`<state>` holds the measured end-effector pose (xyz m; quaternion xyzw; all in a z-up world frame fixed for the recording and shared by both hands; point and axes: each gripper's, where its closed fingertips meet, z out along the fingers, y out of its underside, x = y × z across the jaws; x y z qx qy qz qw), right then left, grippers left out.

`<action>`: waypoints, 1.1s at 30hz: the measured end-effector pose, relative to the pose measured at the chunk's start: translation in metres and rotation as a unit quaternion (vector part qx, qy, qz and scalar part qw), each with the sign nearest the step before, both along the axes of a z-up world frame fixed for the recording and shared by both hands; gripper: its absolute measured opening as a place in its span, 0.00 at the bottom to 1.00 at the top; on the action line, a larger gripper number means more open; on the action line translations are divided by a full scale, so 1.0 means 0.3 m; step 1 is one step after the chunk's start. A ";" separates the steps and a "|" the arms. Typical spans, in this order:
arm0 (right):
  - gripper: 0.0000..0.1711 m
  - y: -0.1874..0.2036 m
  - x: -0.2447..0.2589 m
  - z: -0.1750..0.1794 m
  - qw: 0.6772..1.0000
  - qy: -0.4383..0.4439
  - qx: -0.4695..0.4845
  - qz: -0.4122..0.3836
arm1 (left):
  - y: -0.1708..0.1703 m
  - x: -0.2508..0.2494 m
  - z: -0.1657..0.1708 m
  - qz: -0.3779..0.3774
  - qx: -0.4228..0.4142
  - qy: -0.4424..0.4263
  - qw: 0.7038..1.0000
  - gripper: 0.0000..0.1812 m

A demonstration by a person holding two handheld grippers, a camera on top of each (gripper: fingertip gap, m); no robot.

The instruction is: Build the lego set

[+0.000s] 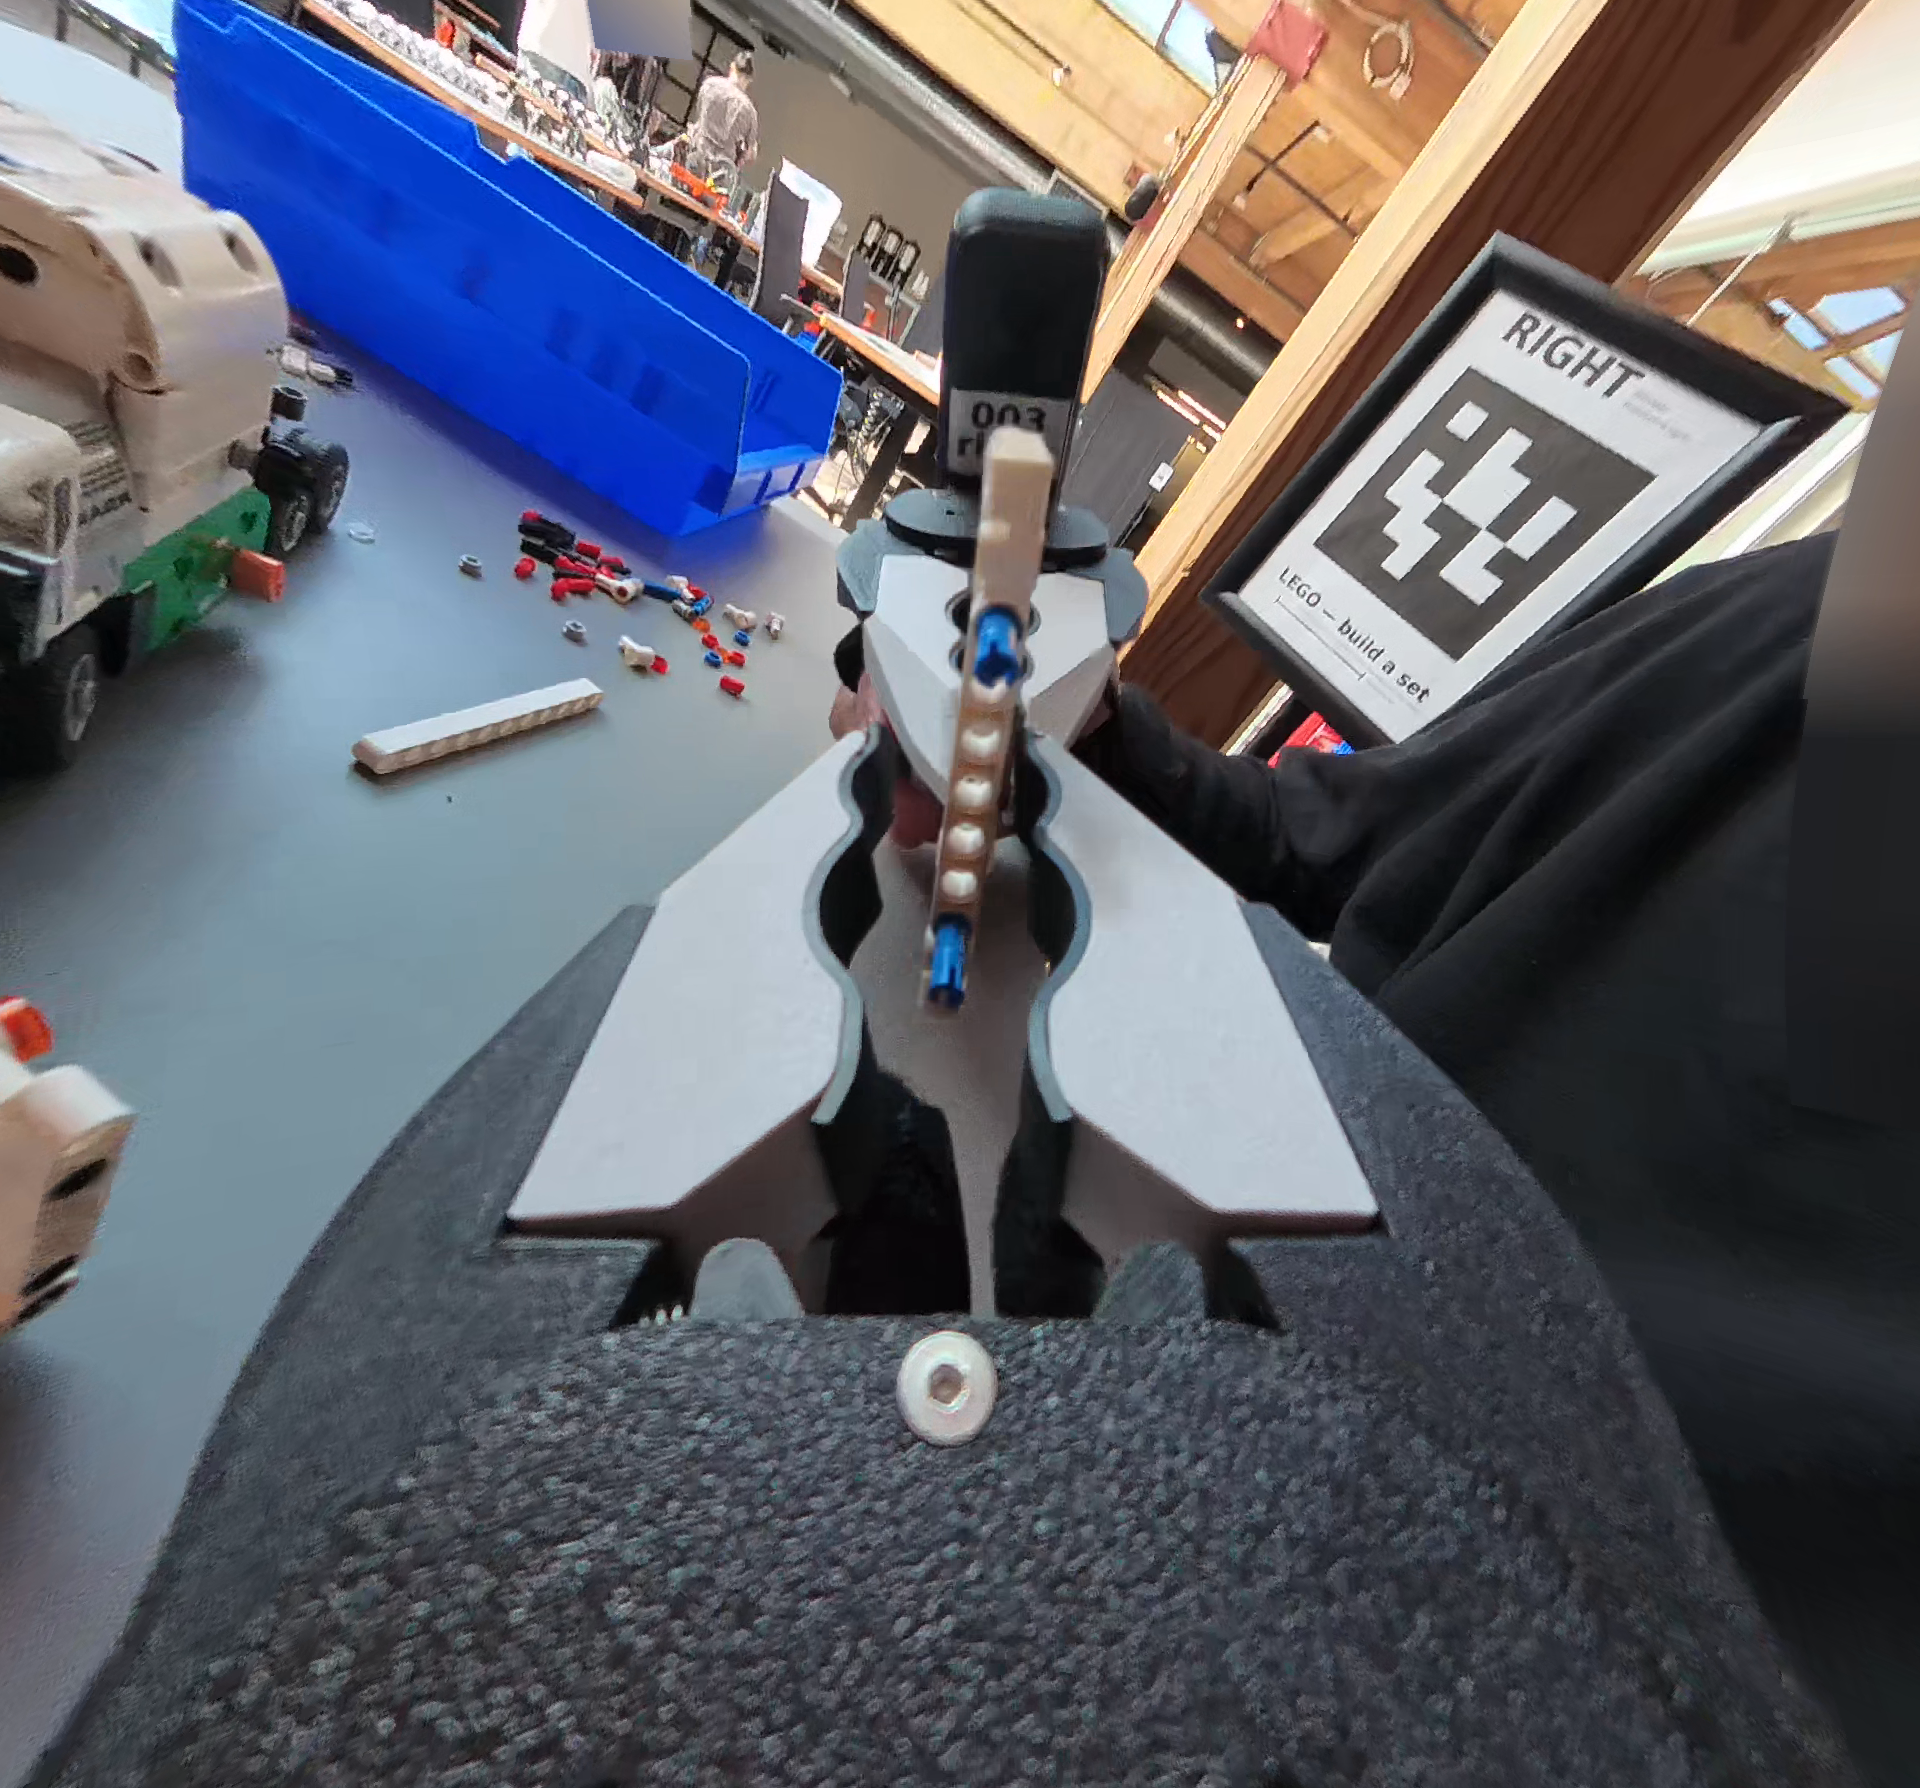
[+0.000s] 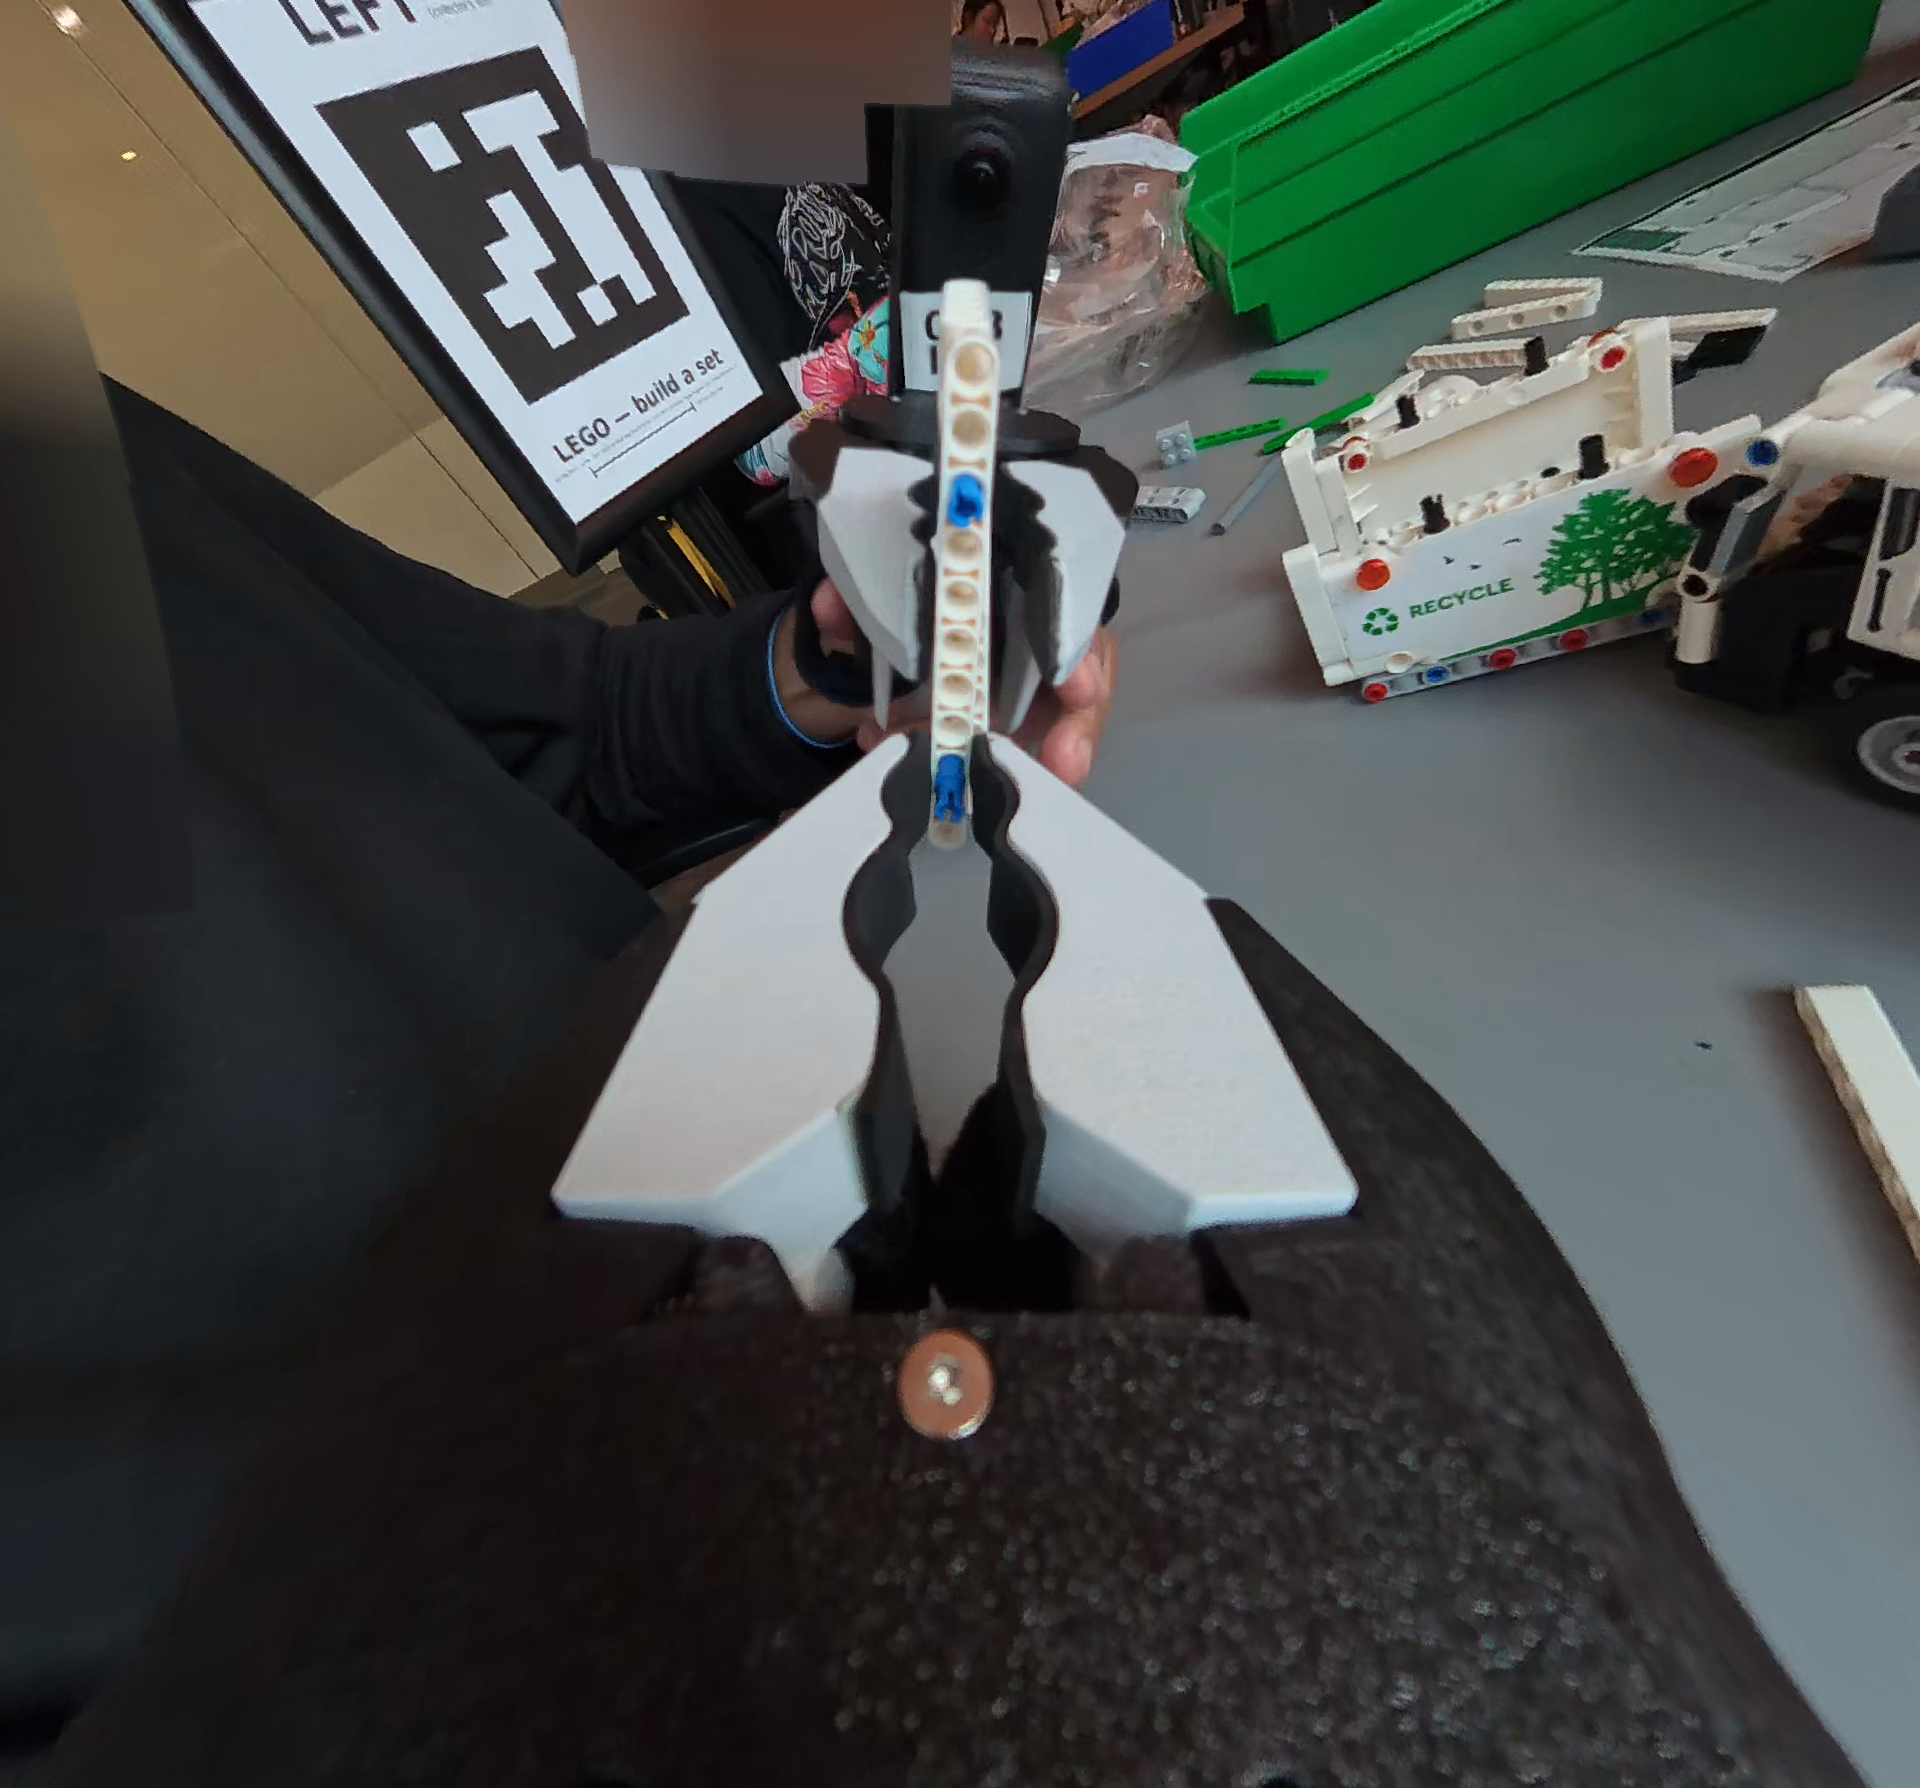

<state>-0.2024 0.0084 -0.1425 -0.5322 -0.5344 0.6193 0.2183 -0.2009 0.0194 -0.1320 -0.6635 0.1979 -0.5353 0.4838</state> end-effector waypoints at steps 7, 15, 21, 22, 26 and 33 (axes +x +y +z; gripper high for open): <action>0.03 0.007 -0.005 0.009 1.000 0.007 0.022 -0.018 | -0.019 0.007 -0.001 -0.028 -0.010 -0.010 1.000 0.03; 0.03 0.005 0.000 0.032 0.999 0.019 0.043 -0.026 | -0.032 0.008 0.009 -0.041 -0.004 -0.018 0.999 0.03; 0.03 0.014 -0.002 0.042 0.998 0.040 0.022 -0.033 | -0.021 0.009 0.024 -0.023 0.004 -0.037 0.999 0.02; 0.03 0.016 -0.003 0.045 0.998 0.042 0.017 -0.036 | -0.018 0.010 0.027 -0.020 0.004 -0.042 0.999 0.02; 0.03 0.027 -0.009 0.052 0.997 0.047 0.019 -0.053 | -0.007 0.006 0.035 -0.012 0.001 -0.058 0.998 0.02; 0.06 0.058 0.027 0.087 0.997 0.053 0.022 -0.054 | 0.007 -0.016 0.055 0.000 0.001 -0.087 0.996 0.02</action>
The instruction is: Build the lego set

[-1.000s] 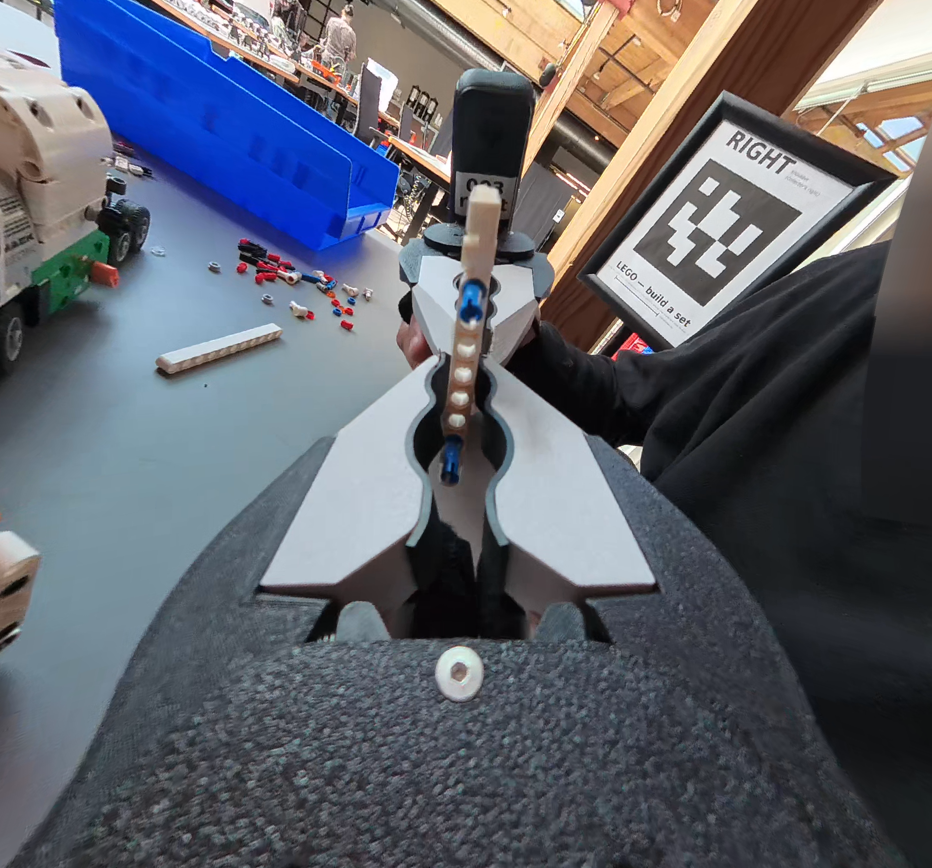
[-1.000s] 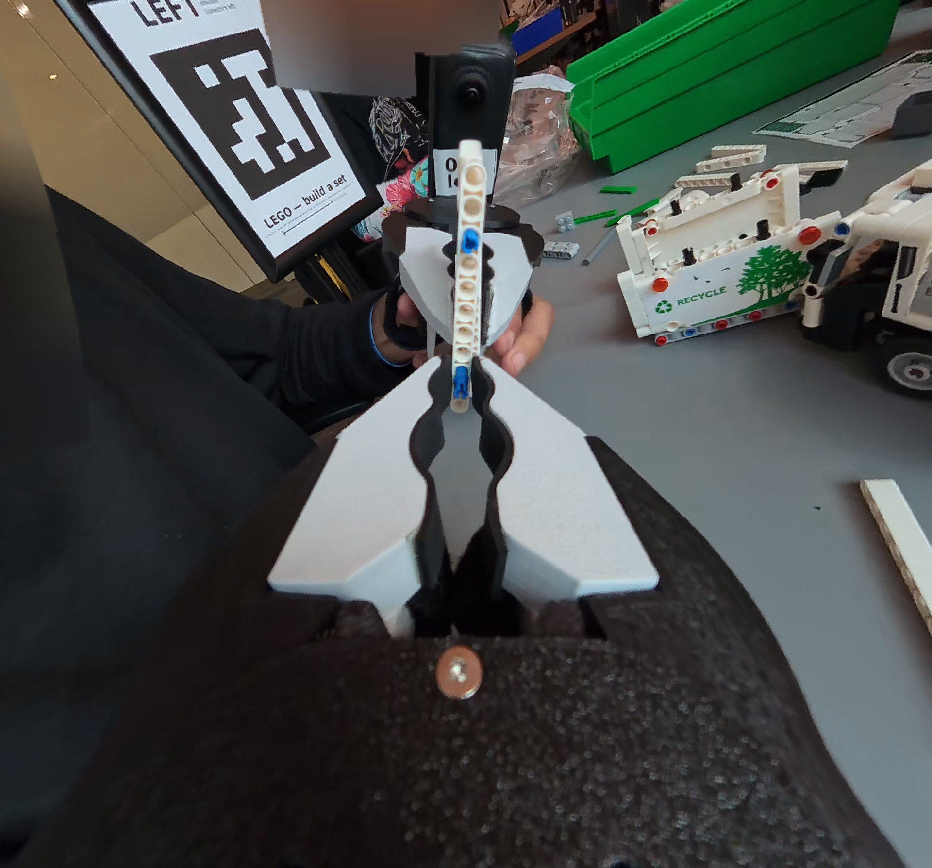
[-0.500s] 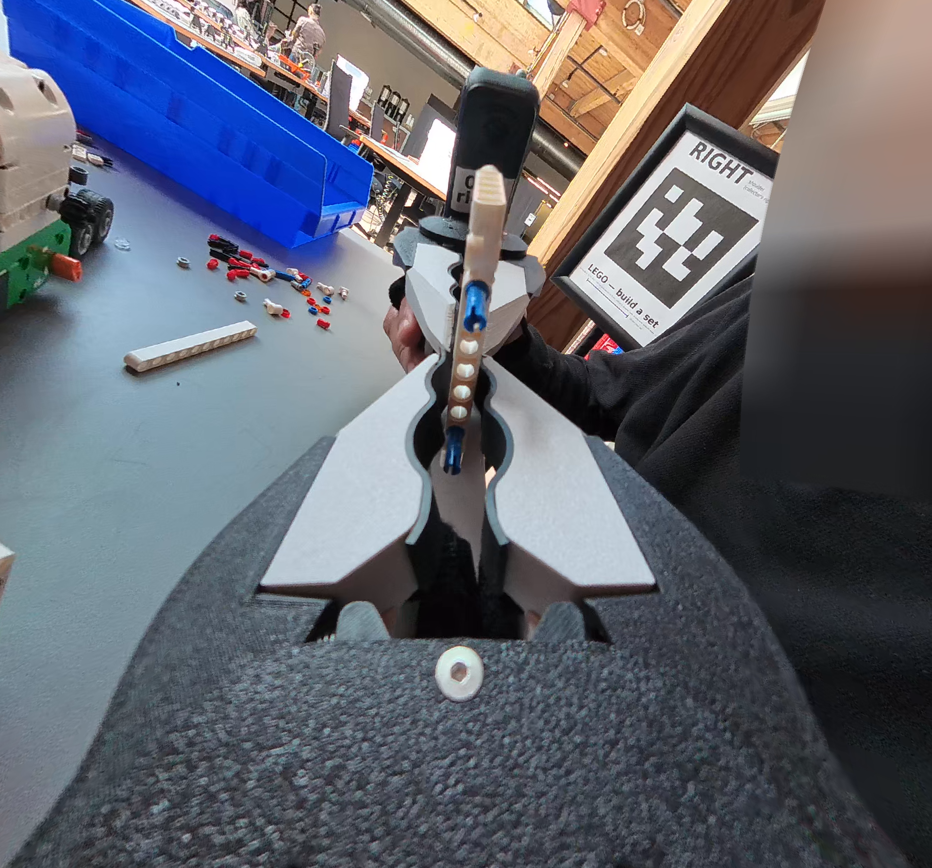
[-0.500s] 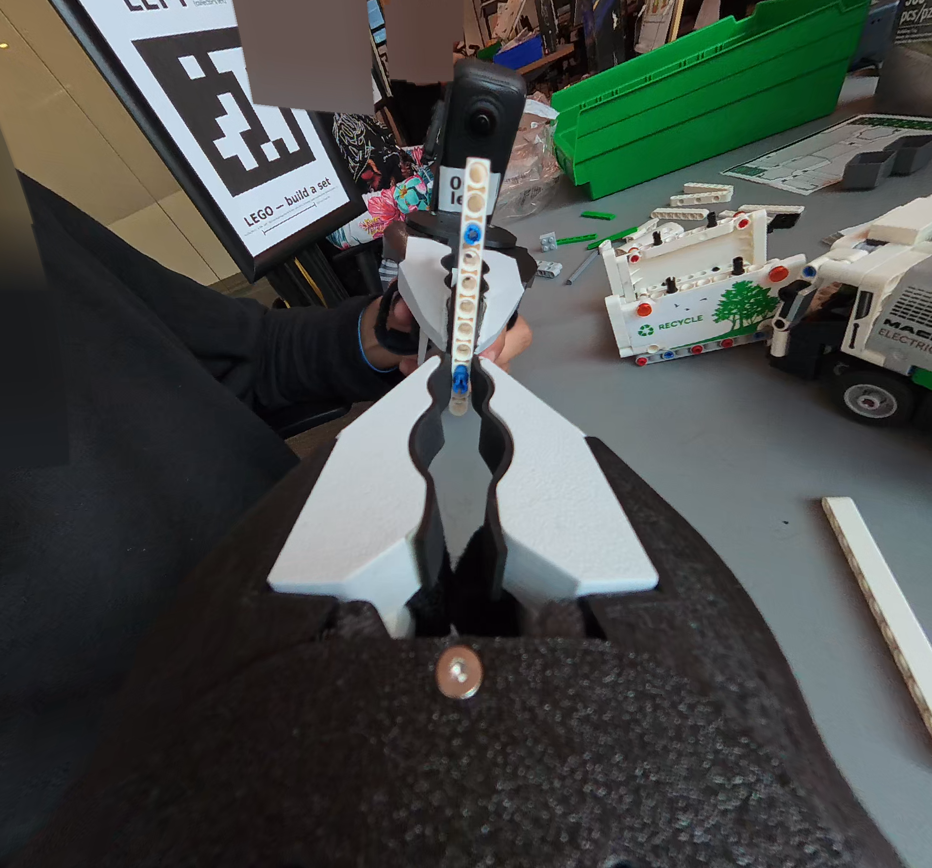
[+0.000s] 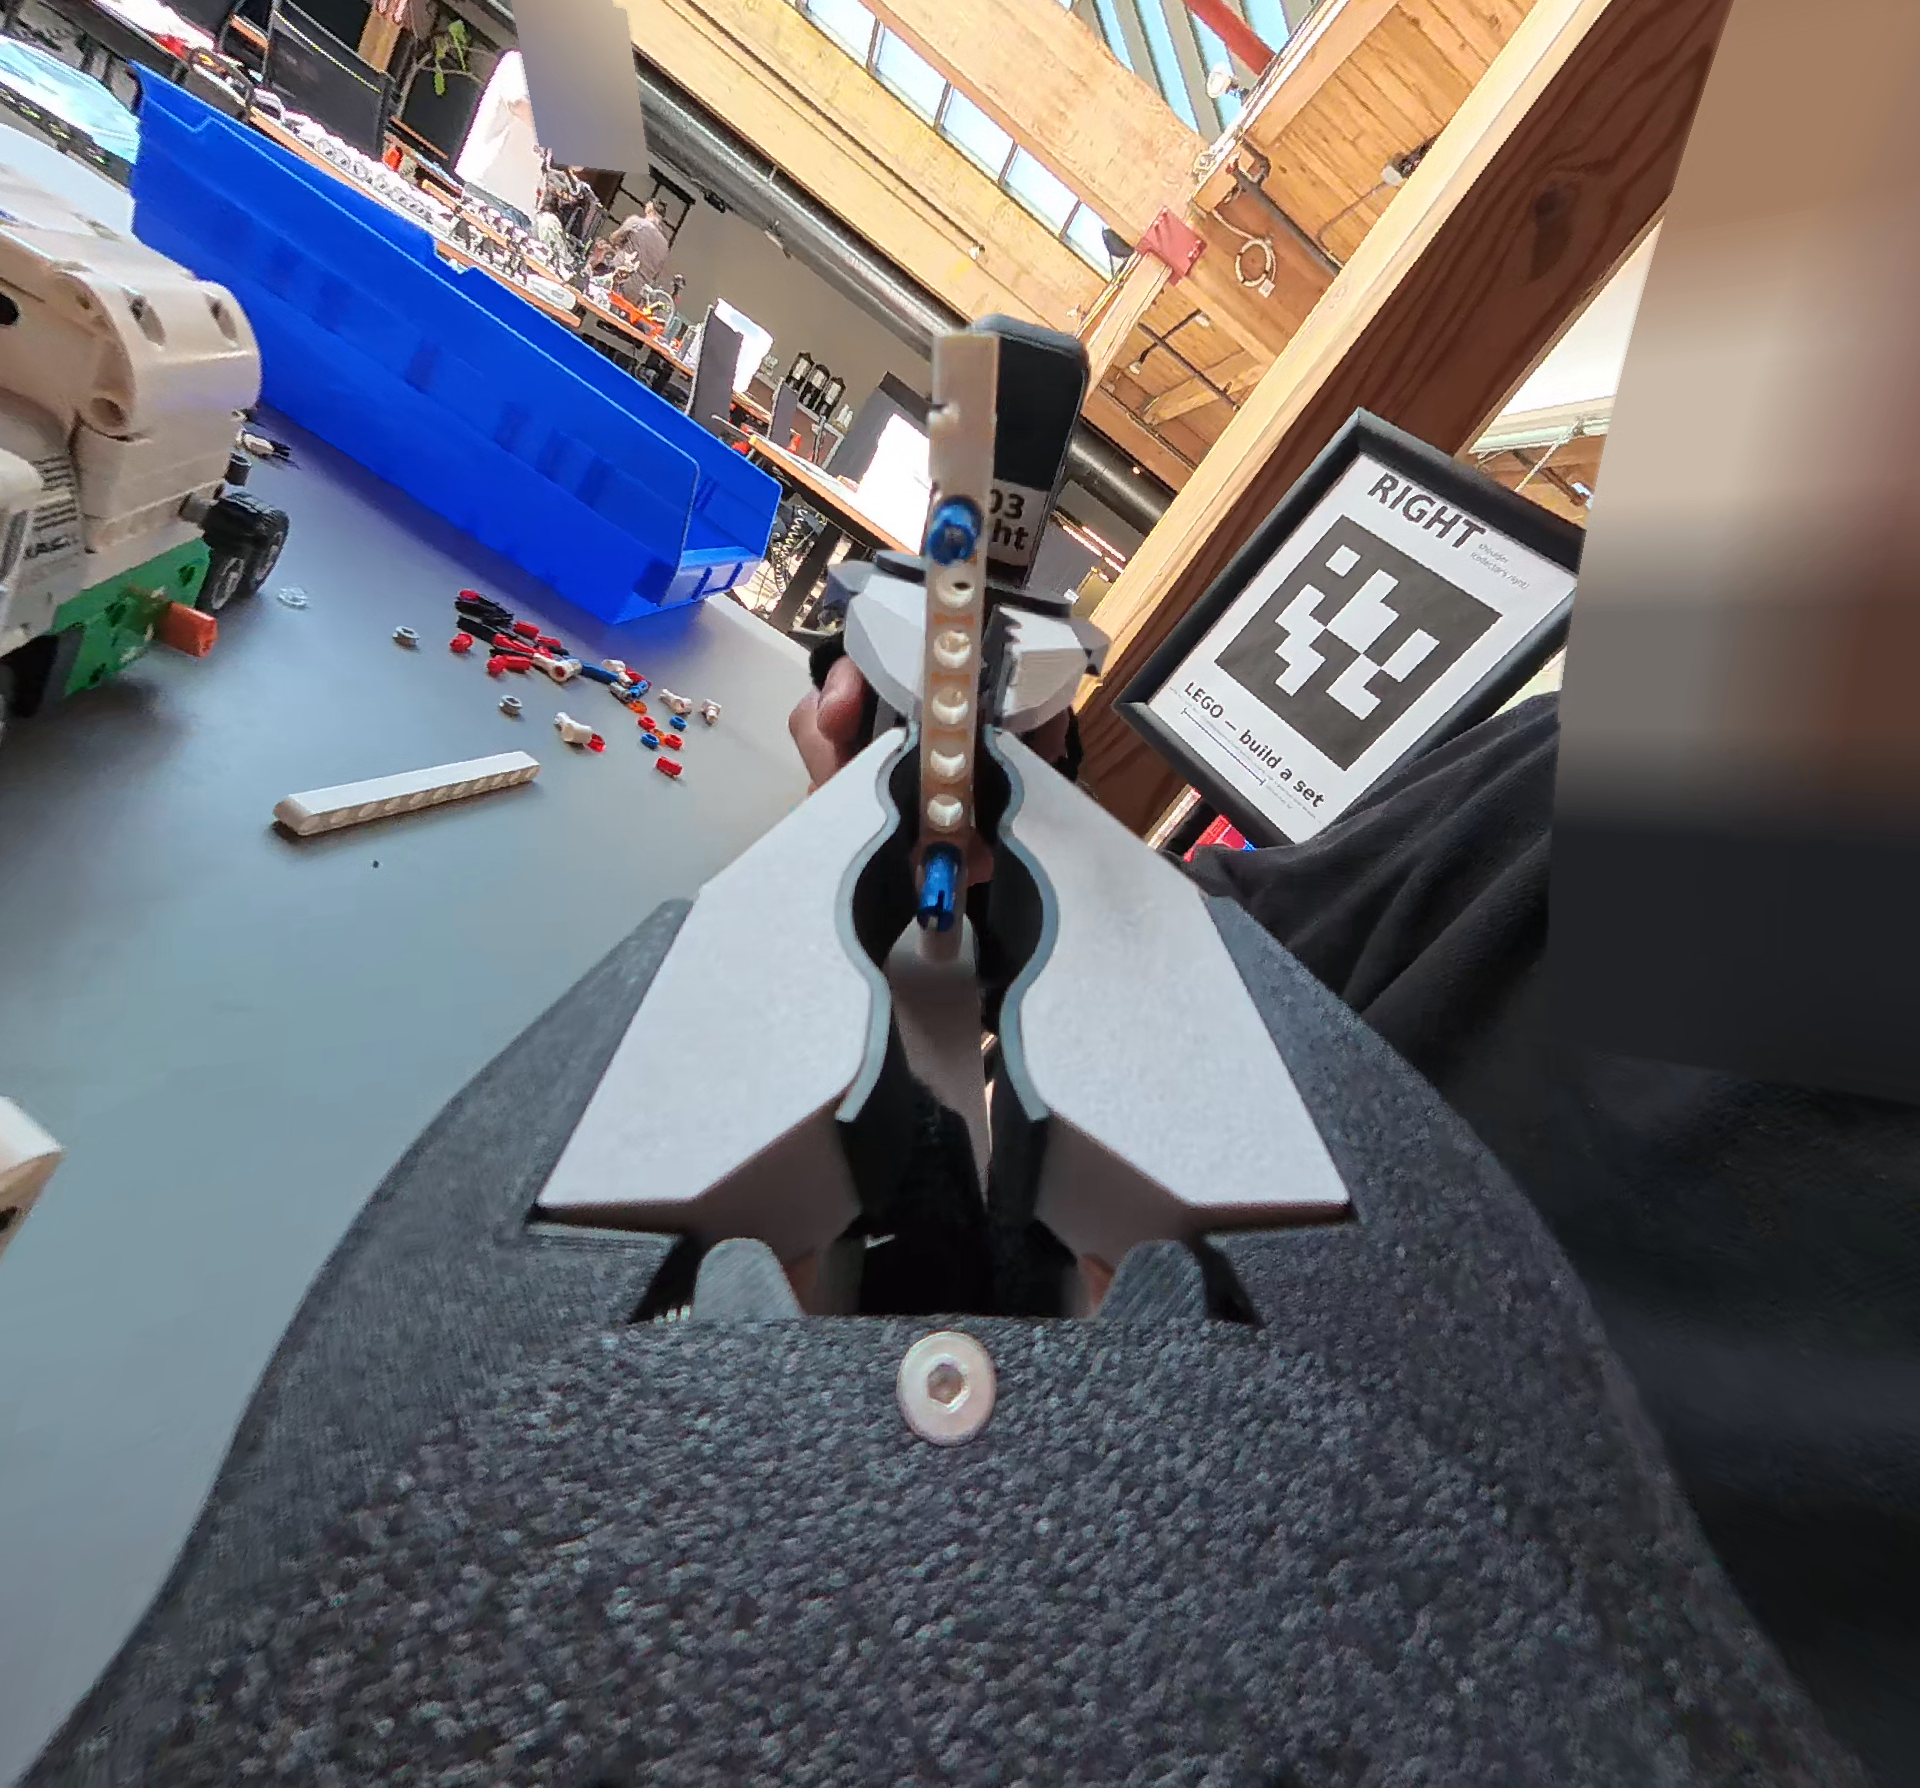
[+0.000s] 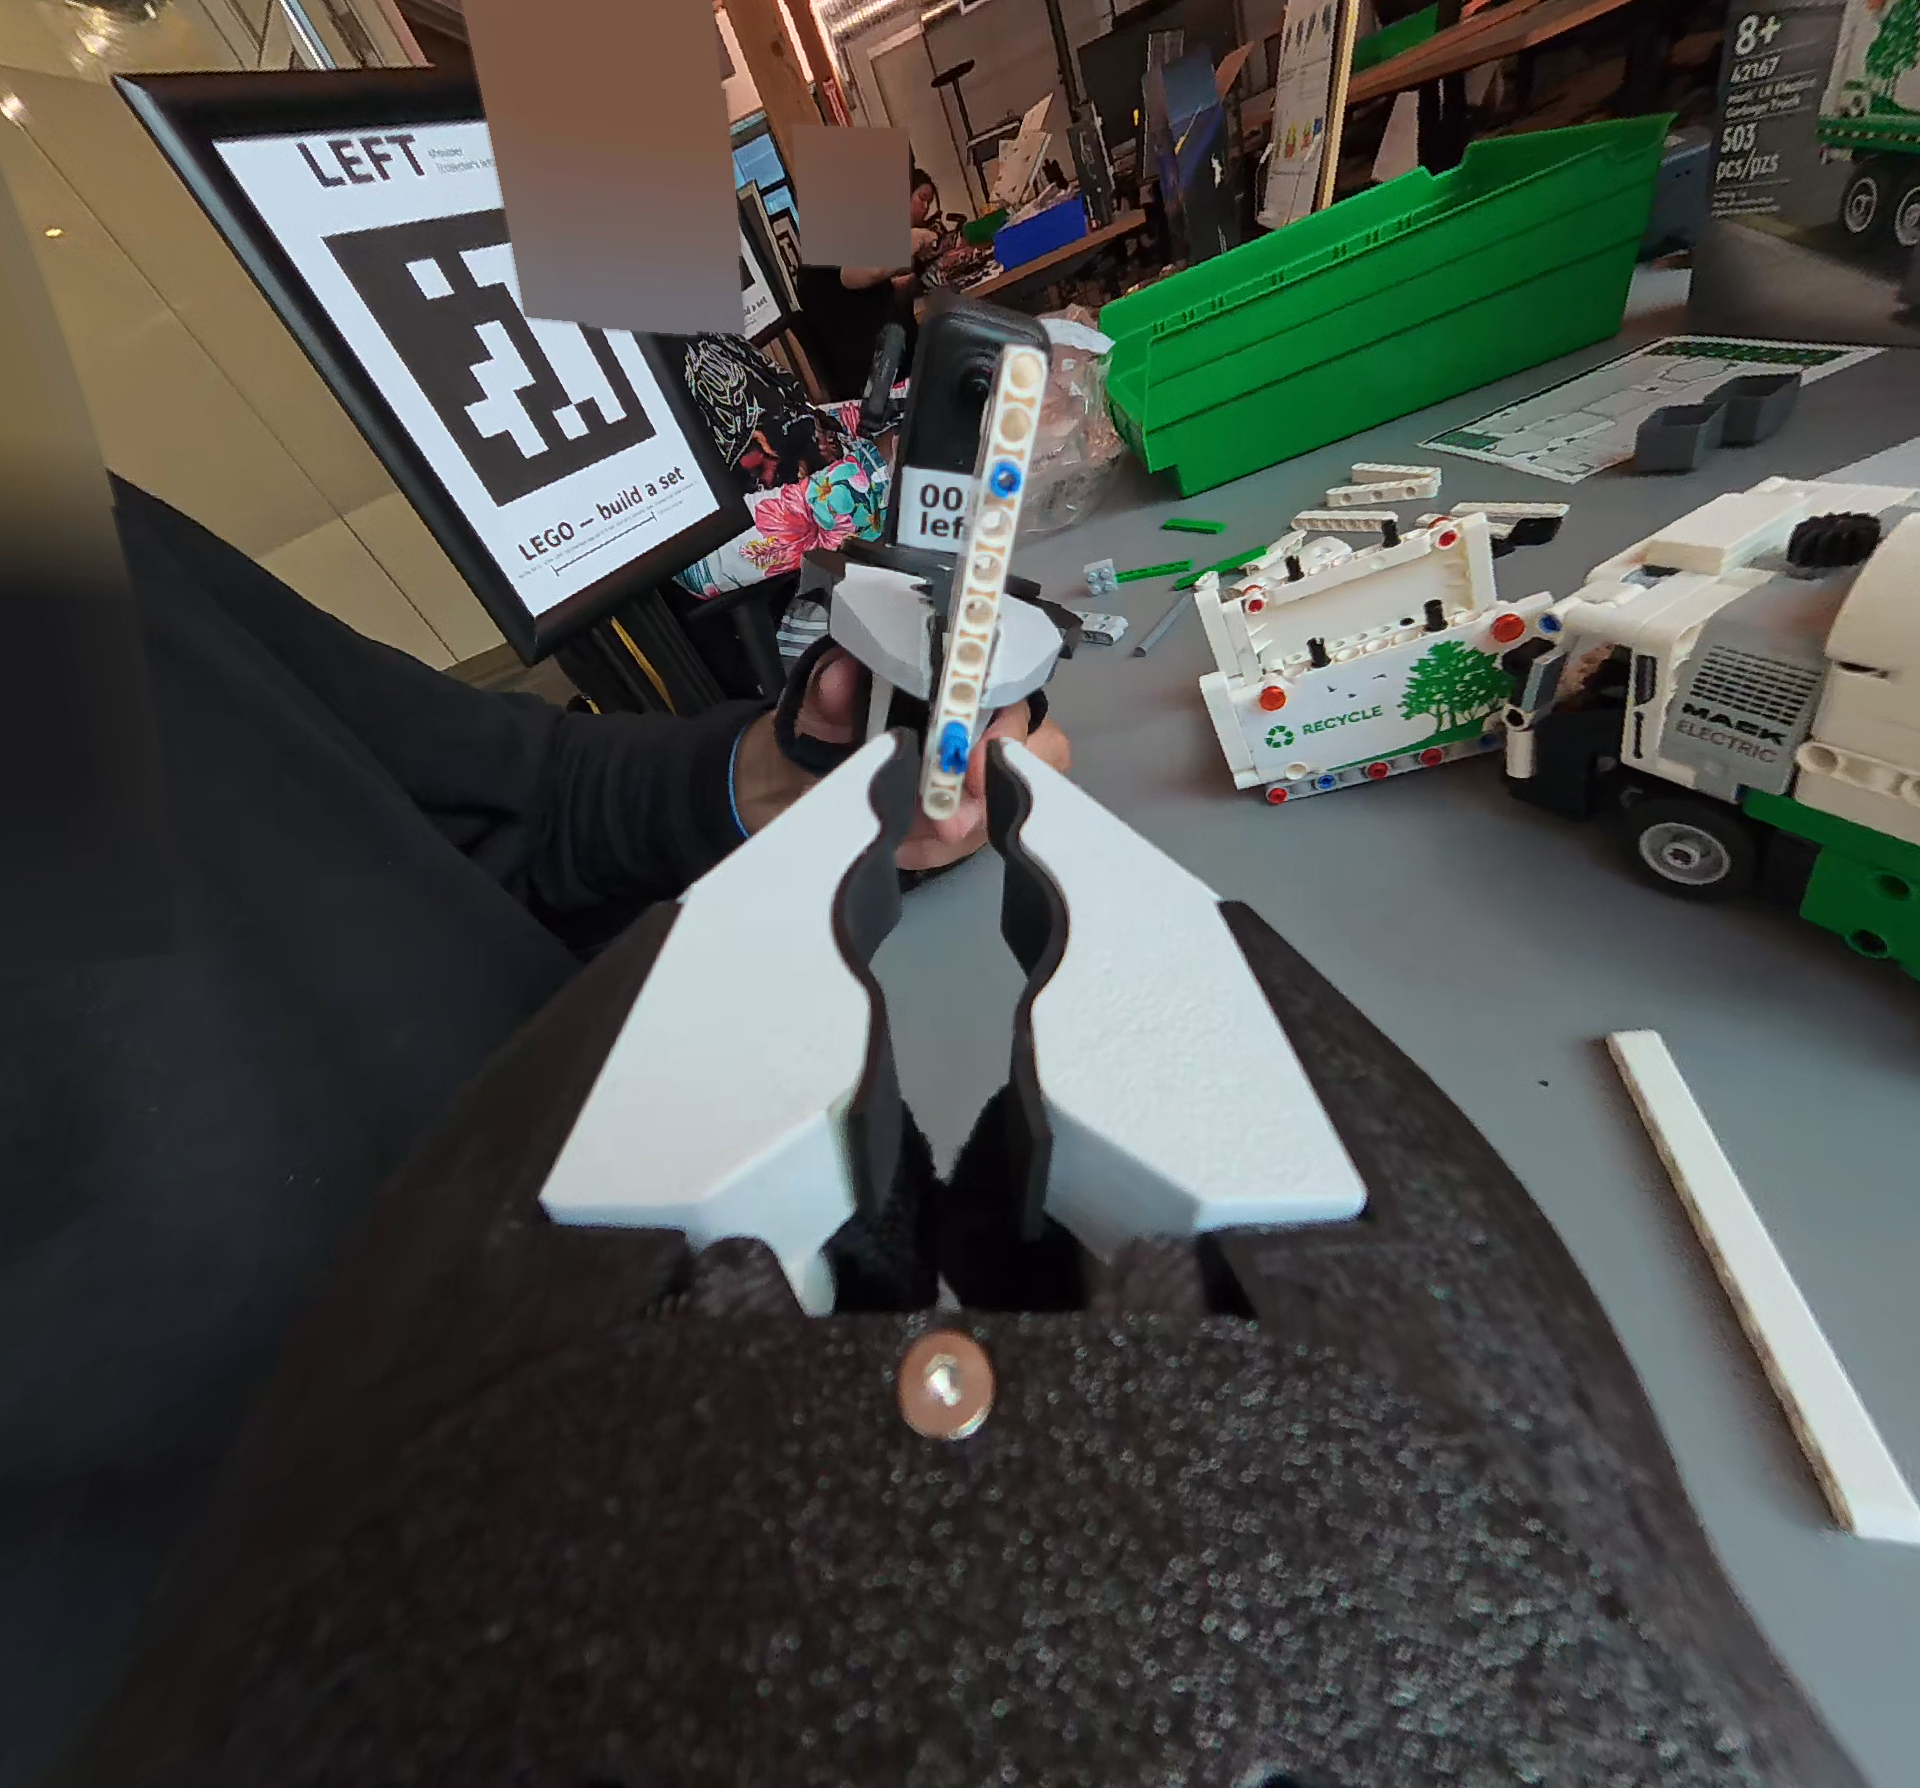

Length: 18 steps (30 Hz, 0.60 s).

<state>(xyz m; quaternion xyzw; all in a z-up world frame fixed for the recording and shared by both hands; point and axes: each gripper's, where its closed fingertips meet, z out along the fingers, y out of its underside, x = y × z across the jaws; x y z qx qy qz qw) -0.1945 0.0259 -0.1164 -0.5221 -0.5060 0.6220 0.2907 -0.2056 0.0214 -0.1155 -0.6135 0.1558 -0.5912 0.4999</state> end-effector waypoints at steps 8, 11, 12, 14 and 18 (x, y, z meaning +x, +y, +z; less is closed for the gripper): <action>0.02 -0.012 -0.009 -0.018 1.000 -0.013 0.005 0.004 | -0.003 0.006 -0.004 0.008 0.006 0.011 1.000 0.02; 0.02 -0.014 -0.007 -0.017 1.000 -0.013 0.014 0.004 | -0.006 0.009 -0.003 0.007 0.010 0.014 1.000 0.02; 0.02 -0.013 -0.006 -0.018 1.000 -0.014 0.010 0.005 | -0.005 0.009 -0.004 0.009 0.010 0.015 1.000 0.02; 0.02 -0.012 -0.008 -0.020 1.000 -0.009 0.004 0.005 | -0.003 0.010 -0.005 0.013 0.012 0.017 1.000 0.02; 0.02 -0.024 0.001 -0.019 1.000 -0.009 0.004 0.019 | -0.013 0.027 -0.005 0.009 0.016 0.019 1.000 0.02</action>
